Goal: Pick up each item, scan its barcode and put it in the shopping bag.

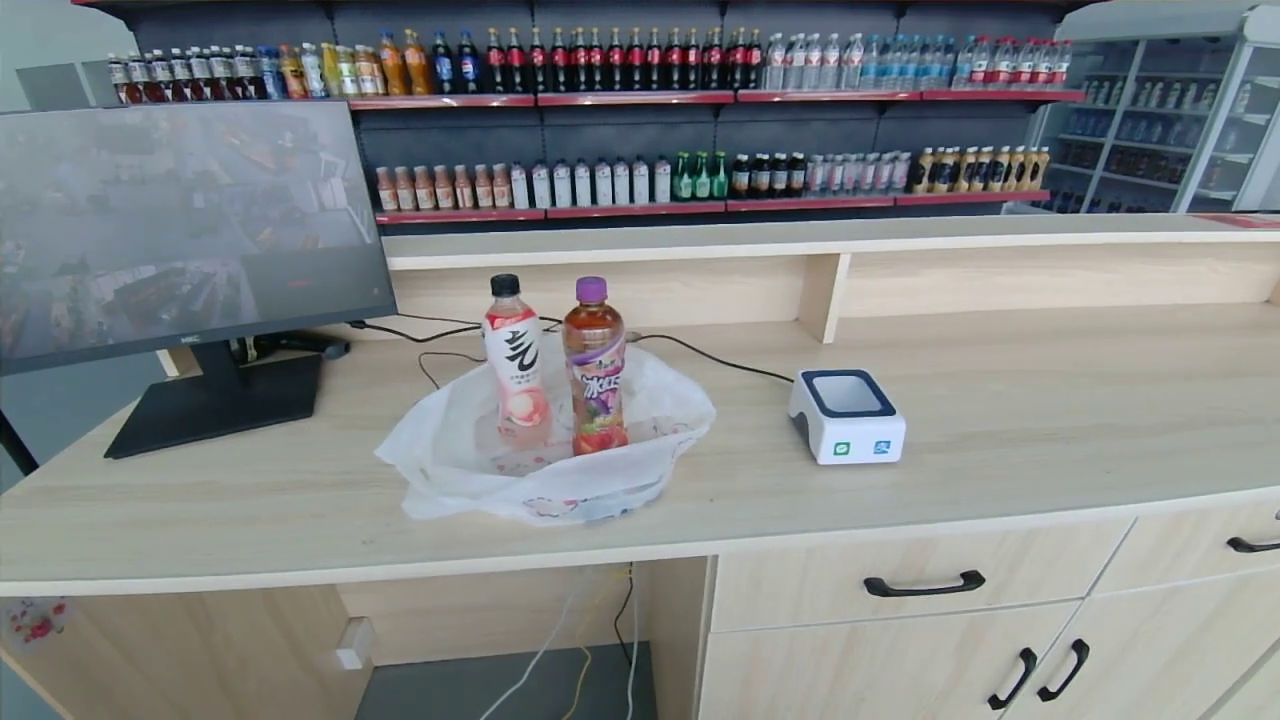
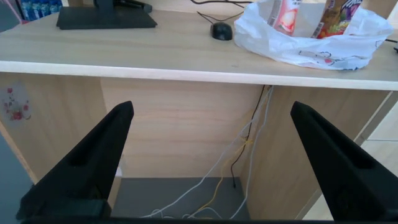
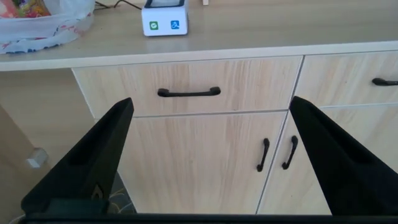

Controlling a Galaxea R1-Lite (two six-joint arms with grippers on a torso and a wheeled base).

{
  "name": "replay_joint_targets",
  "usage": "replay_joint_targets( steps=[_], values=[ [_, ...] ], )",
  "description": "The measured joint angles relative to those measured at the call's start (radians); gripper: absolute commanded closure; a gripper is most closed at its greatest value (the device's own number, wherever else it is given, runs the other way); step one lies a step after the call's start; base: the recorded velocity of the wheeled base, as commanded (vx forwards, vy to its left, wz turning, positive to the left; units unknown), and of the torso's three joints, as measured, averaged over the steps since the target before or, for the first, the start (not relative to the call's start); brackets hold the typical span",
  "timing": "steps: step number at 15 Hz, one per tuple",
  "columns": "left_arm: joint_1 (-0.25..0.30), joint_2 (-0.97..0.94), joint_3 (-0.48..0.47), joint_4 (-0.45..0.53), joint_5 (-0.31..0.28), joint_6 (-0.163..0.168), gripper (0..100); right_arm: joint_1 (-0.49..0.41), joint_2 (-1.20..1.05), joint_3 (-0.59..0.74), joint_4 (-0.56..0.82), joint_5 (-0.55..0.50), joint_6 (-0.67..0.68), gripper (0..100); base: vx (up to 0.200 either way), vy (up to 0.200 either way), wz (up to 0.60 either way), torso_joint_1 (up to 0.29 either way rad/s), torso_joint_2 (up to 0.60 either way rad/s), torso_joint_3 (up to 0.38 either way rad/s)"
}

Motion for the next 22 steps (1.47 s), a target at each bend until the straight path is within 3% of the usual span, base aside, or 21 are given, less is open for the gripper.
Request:
replay_joint_targets(
  steps=[15,22],
  values=[
    [0.000,0.000,0.000,0.000,0.000,0.001,0,0.002,0.001,0.000,0.000,0.001,-0.001,0,0.000,-0.200,0.00,0.003,0.00,0.003],
    [-0.001,0.000,0.000,0.000,0.000,0.003,0,0.003,0.001,0.000,0.000,0.002,-0.005,0,0.000,0.000,0.00,0.000,0.00,0.000]
  ],
)
